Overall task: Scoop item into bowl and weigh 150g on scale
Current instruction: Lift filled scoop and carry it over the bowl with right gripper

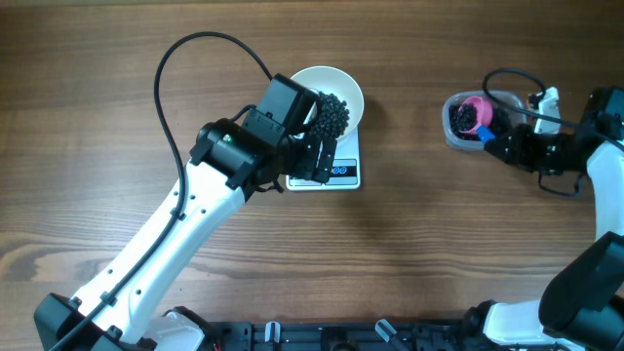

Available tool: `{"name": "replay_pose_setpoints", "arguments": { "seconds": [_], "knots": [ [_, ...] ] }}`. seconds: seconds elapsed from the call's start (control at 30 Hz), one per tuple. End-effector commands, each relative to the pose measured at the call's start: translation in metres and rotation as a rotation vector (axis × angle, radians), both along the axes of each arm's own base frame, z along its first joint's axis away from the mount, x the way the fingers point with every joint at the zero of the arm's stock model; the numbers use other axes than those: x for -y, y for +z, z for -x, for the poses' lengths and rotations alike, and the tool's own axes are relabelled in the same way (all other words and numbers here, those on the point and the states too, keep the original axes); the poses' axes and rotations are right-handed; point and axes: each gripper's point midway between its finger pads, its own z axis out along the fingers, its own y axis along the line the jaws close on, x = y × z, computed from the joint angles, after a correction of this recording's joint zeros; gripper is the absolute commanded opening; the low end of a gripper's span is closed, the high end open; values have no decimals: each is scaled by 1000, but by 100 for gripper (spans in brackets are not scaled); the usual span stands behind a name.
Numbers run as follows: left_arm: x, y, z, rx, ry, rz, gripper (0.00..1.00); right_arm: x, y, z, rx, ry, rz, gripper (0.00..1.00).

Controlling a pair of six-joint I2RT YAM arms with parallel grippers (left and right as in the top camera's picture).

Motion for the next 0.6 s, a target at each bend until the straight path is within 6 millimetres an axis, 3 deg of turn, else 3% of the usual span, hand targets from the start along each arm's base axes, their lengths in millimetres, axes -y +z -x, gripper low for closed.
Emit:
{"name": "replay_pose_setpoints", "arguments": {
  "seconds": [0.0,0.3,0.57],
  "knots": [
    [0,10,-1,32,-10,4,100,10,1,0,-2,-58,-60,4],
    [0,10,-1,32,-10,4,100,18,20,-2,62,-128,-214,4],
    [0,10,-1,32,-10,4,100,-7,65,-12,218,-66,-473,4]
  ]
}}
